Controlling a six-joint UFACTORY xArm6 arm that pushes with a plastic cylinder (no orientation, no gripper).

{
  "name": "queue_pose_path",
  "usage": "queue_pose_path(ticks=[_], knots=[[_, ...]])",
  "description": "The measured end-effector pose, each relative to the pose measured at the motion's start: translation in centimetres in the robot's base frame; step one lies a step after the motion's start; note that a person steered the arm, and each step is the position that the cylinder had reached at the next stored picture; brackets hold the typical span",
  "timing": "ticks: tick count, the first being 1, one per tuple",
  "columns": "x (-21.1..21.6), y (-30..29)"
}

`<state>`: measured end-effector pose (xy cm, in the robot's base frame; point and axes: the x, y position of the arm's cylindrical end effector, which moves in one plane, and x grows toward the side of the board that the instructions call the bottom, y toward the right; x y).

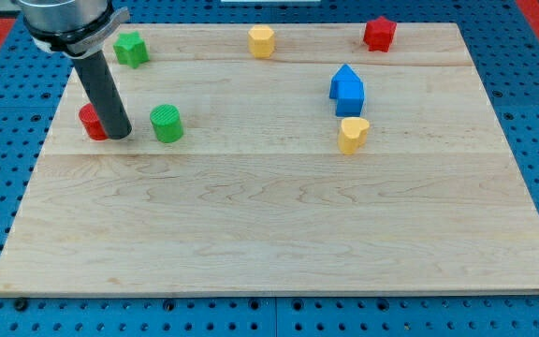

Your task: Push the green circle towards yellow hexagon

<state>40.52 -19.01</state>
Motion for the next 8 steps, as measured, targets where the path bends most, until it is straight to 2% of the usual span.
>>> queue_pose_path(ticks=[1,2,5,6,7,8], knots=[[-1.1,2.8],[-1.2,9.7],[-3.1,10.3],[-1.7,10.3],[2.4,10.3],[2.4,10.3]])
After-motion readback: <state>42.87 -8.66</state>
